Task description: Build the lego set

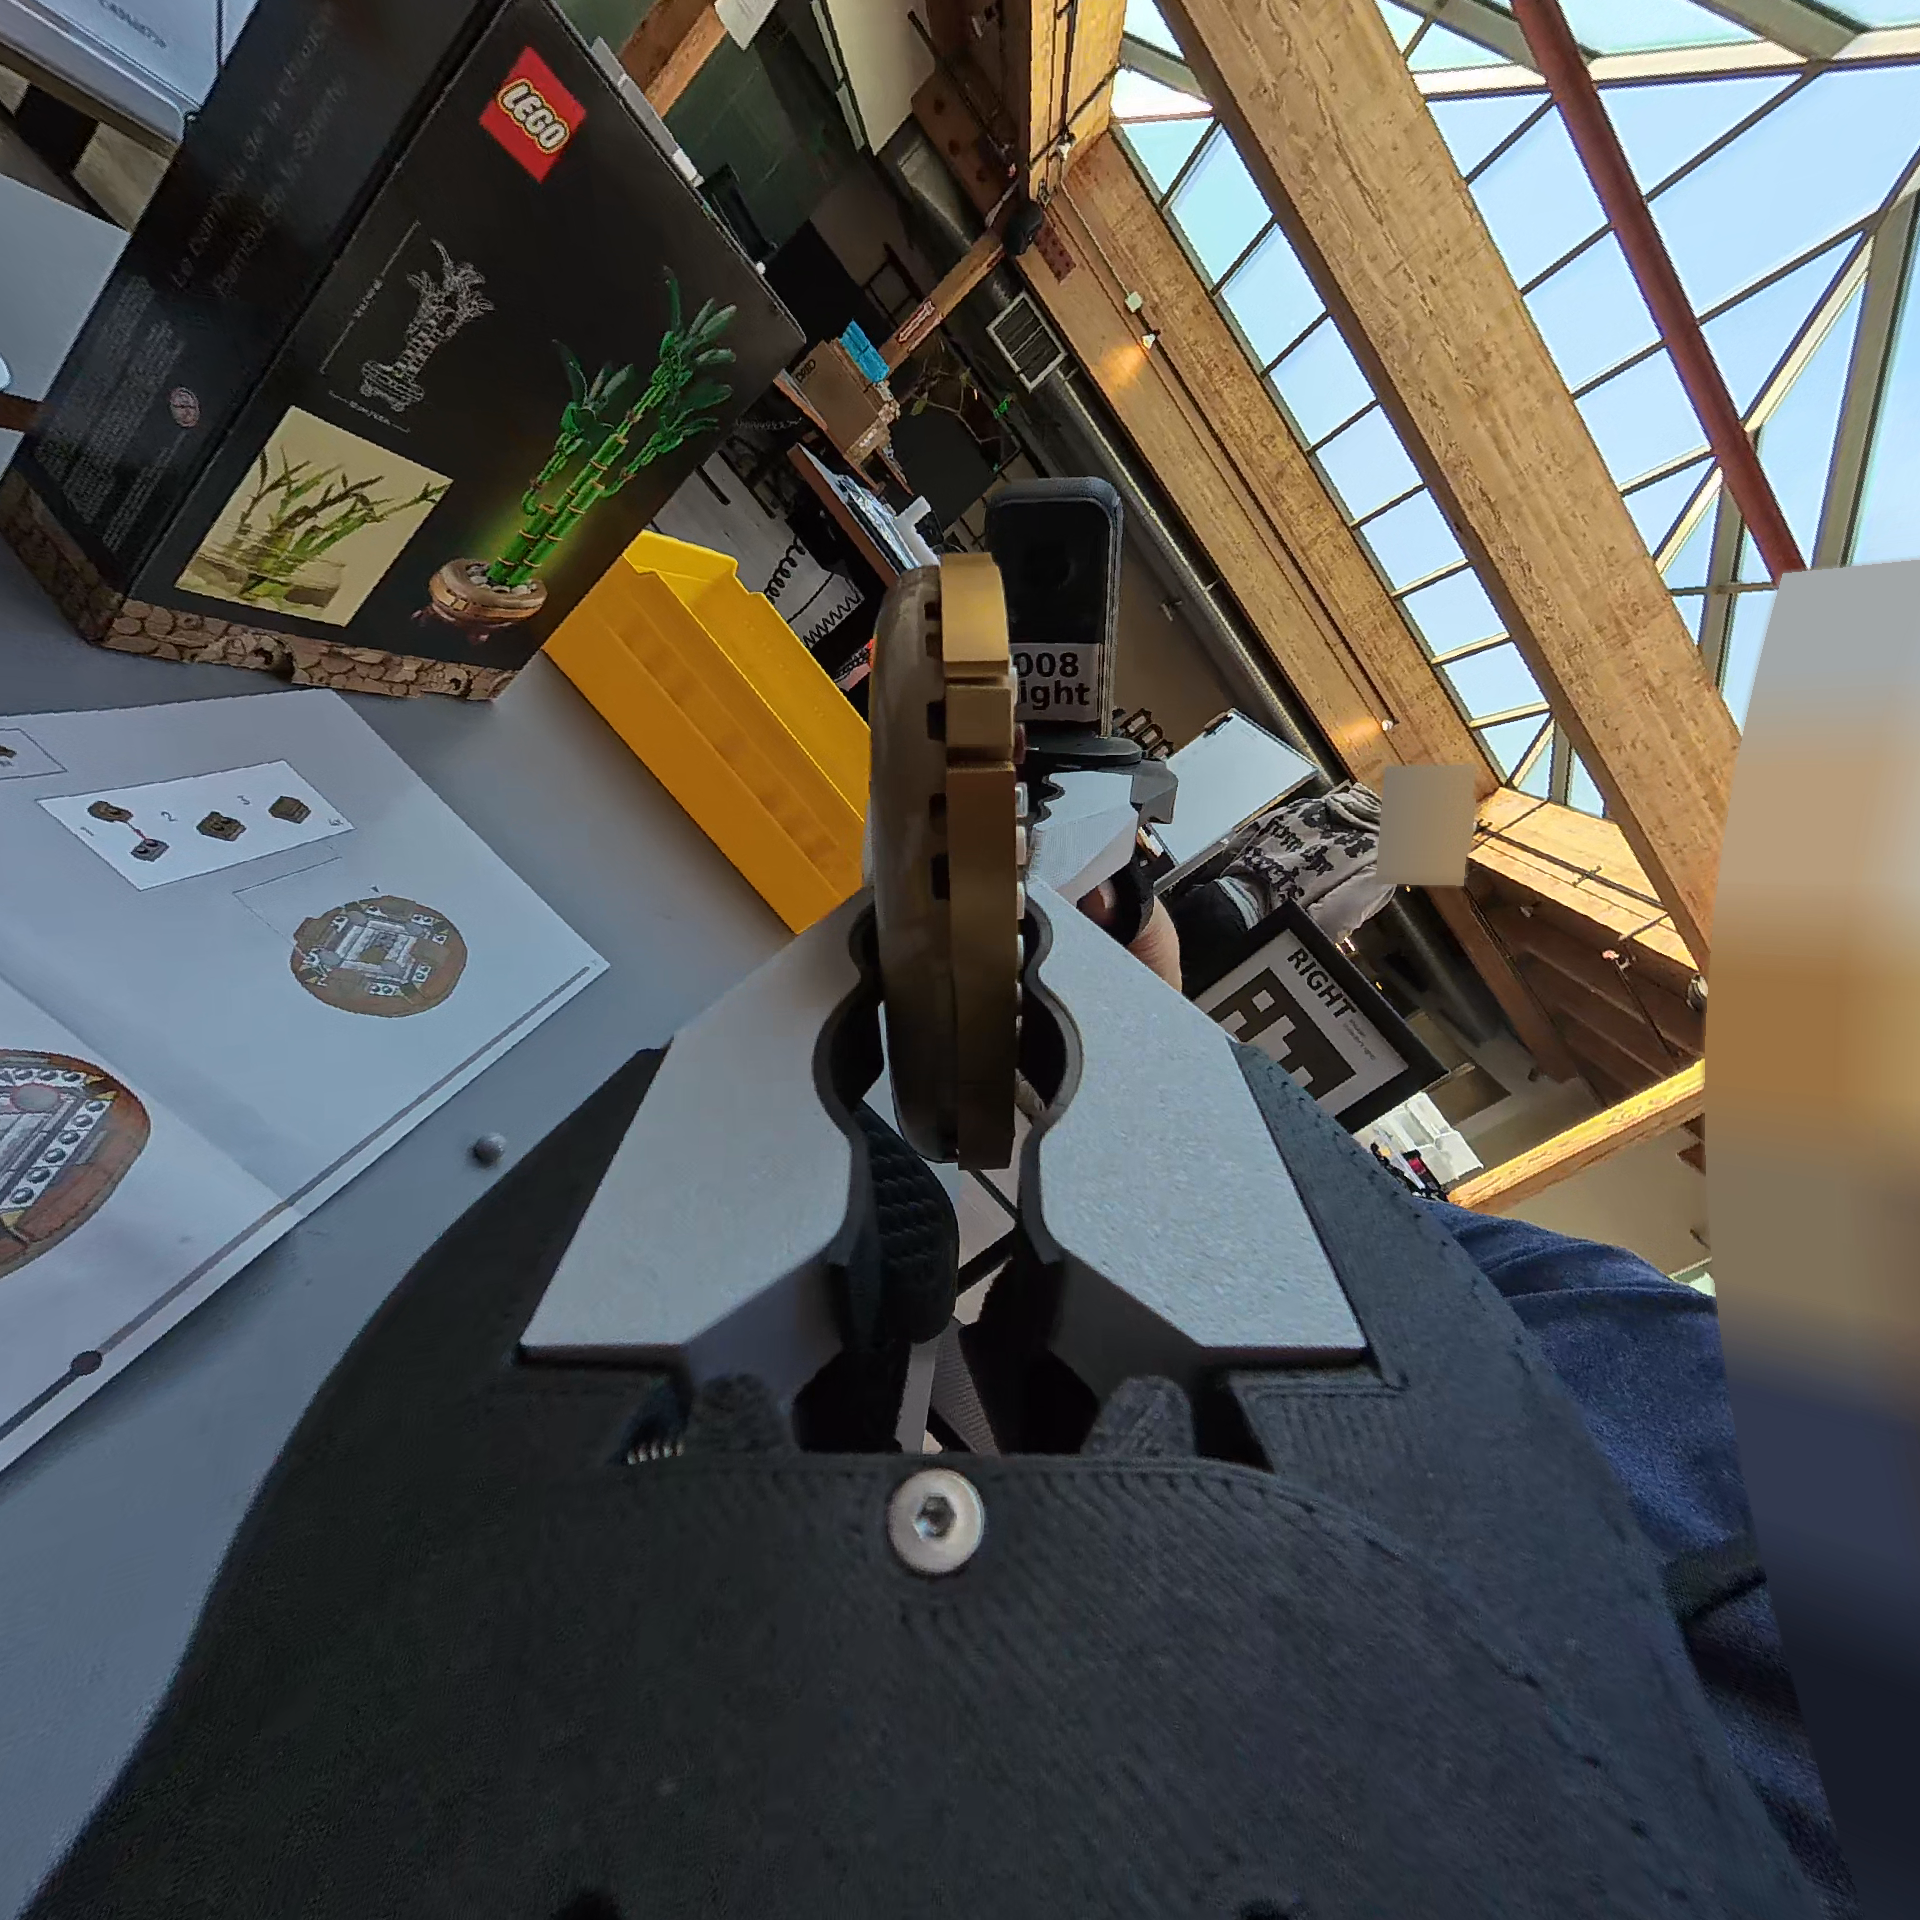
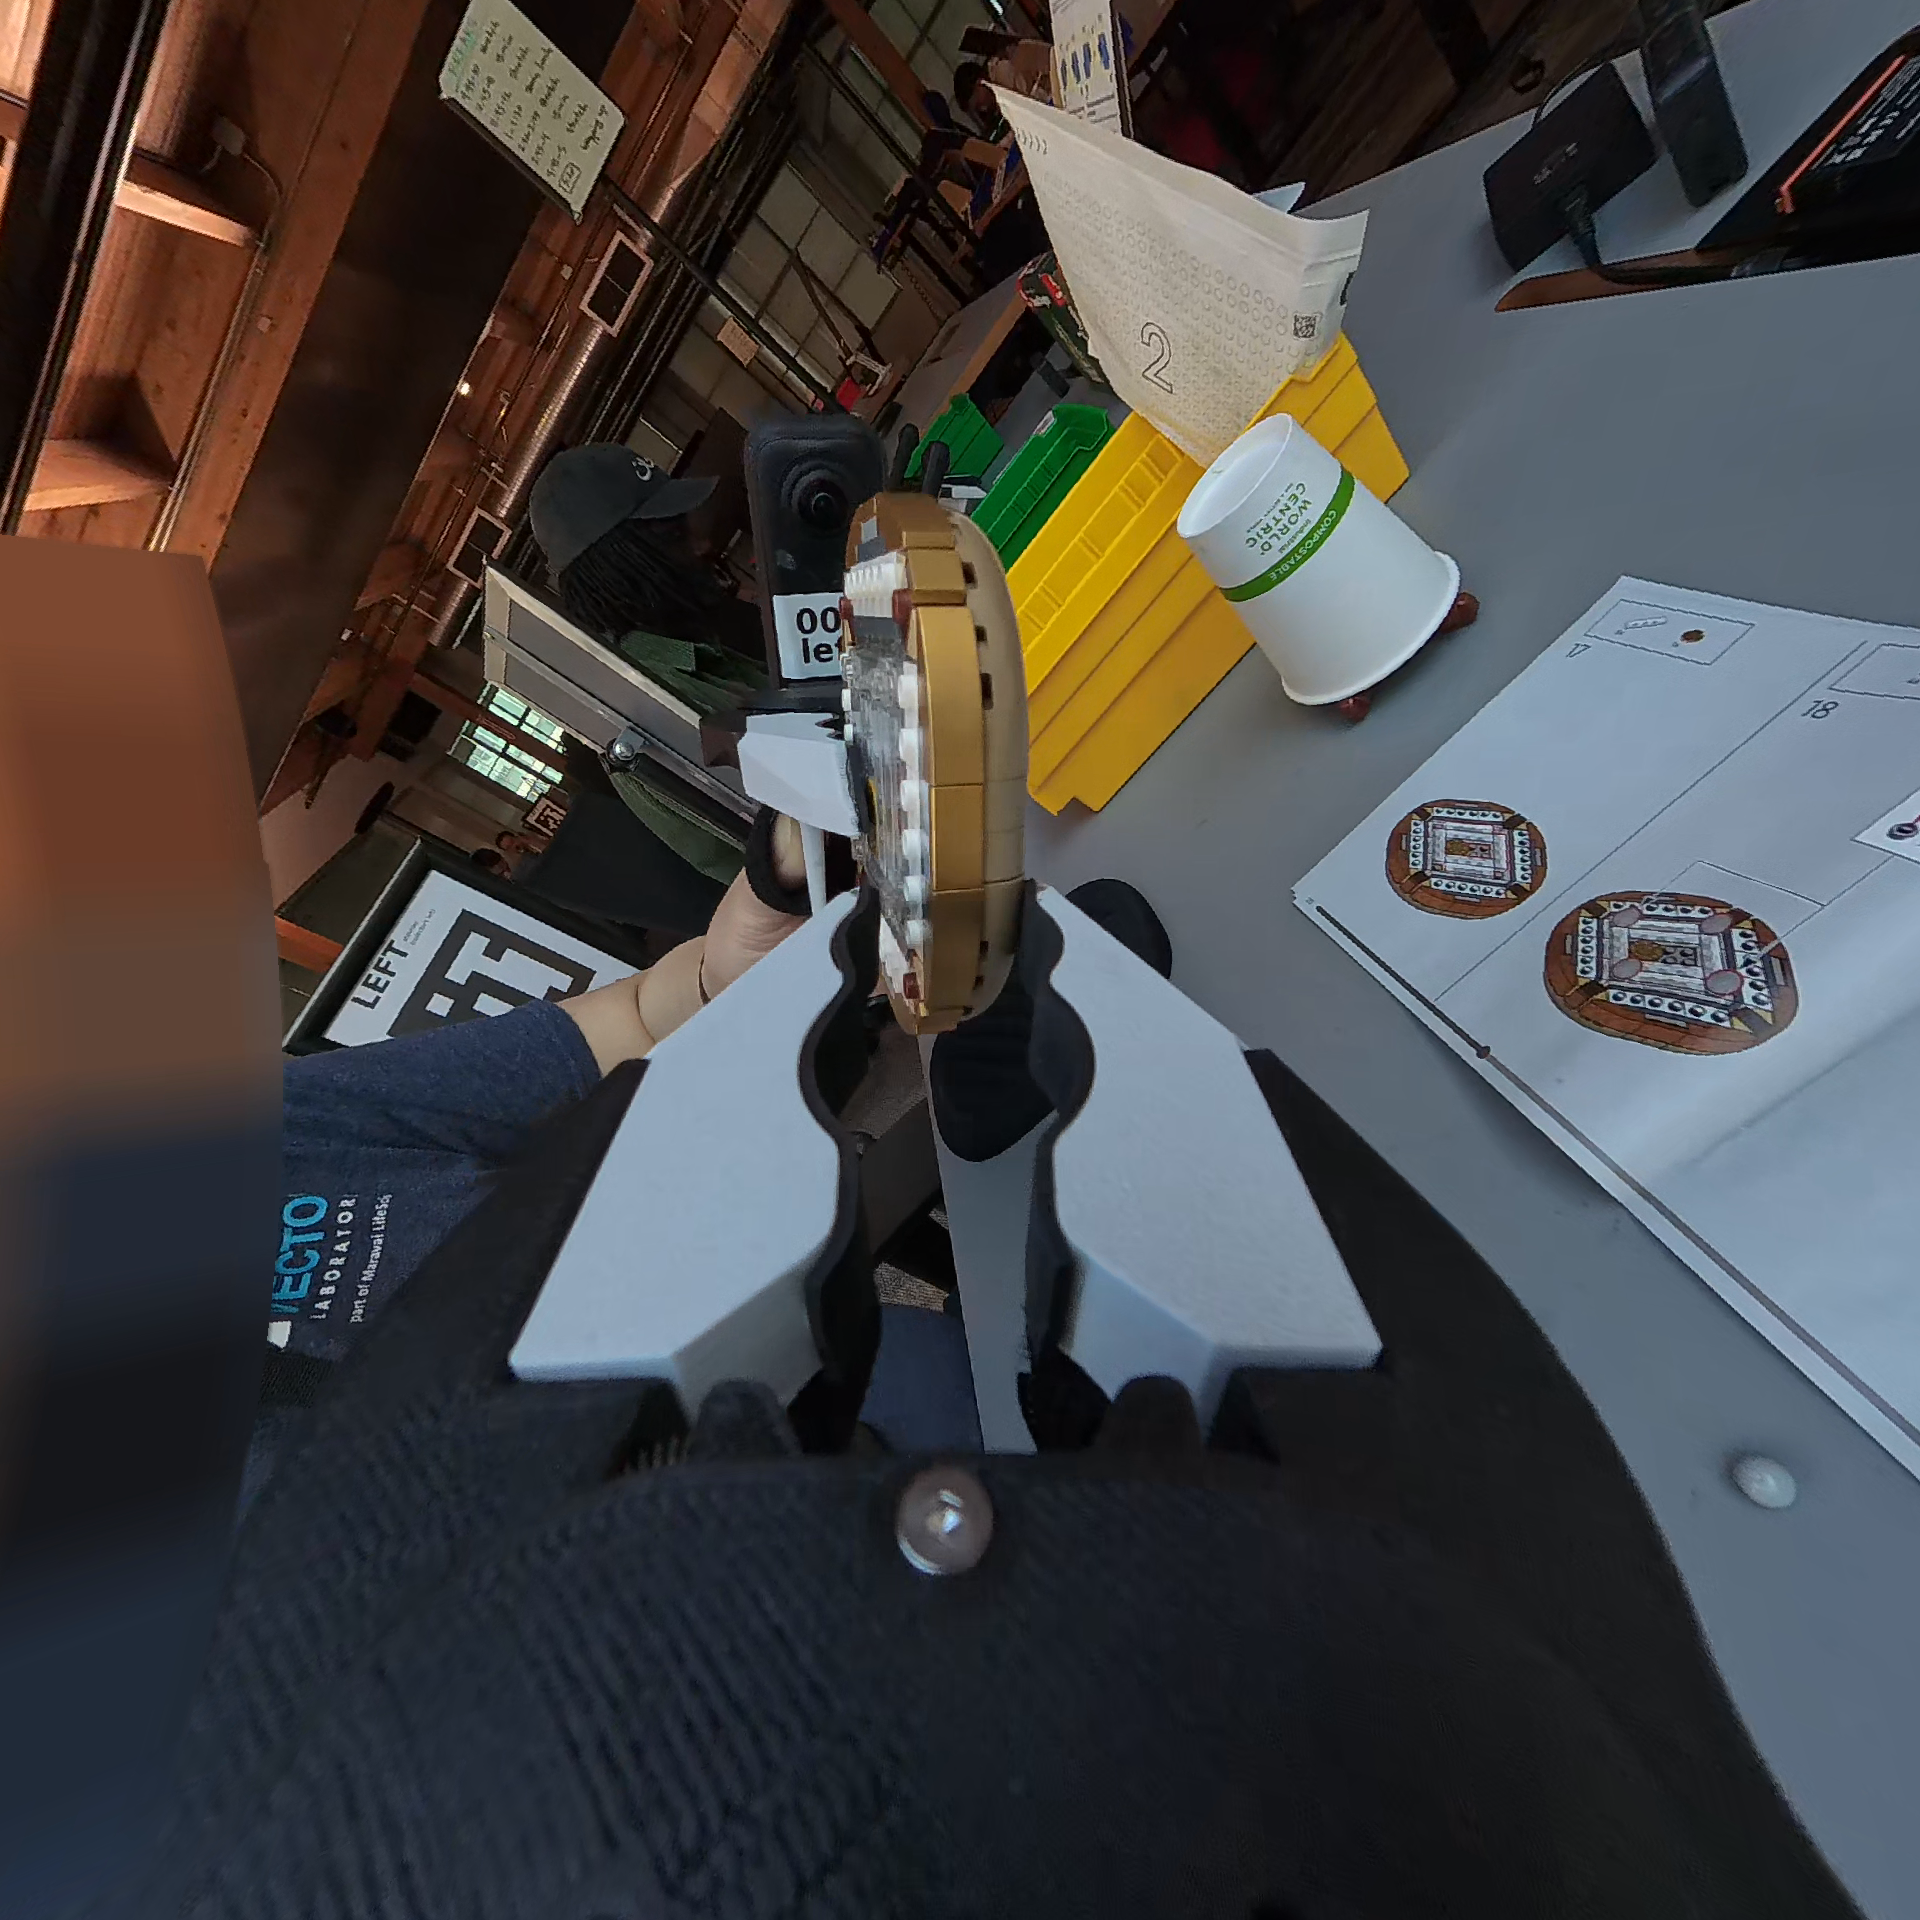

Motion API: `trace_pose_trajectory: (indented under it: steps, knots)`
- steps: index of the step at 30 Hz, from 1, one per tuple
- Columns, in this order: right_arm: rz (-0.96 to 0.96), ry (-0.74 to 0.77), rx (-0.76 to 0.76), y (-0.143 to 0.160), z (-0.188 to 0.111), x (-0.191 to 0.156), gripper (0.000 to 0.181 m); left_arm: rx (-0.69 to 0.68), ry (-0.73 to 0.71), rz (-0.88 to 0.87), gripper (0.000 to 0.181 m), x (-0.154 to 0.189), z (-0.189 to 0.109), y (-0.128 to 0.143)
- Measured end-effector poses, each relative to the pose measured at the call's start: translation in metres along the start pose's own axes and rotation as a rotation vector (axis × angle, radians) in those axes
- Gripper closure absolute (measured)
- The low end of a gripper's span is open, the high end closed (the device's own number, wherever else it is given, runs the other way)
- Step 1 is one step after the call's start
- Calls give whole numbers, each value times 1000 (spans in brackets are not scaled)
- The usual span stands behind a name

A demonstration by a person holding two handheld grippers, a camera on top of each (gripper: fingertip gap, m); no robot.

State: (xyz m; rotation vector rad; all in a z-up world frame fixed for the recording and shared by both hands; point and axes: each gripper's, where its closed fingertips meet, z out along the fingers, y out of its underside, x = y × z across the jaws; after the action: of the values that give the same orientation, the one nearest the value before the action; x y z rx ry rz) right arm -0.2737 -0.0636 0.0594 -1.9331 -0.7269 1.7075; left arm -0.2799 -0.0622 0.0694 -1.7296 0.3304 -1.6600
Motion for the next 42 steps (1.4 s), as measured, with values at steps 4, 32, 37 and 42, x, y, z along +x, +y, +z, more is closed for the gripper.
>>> trace_pose_trajectory:
  steps: [4, 32, 37, 42]
  knots:
    - [1, 7, 0, 0, 0, 3, 156, 10, 5, -24, 161, -3, 0, 1]
    - [-80, -76, 54, -24, -9, -15, 137, -8, 10, 106, 162, 20, 0, 10]
    - [-92, -98, -2, -21, -2, -20, 157, -35, -2, 124, 162, 20, 2, 16]
    - [-122, -88, -4, -21, 1, -21, 157, -35, 11, 108, 162, 19, 1, 17]
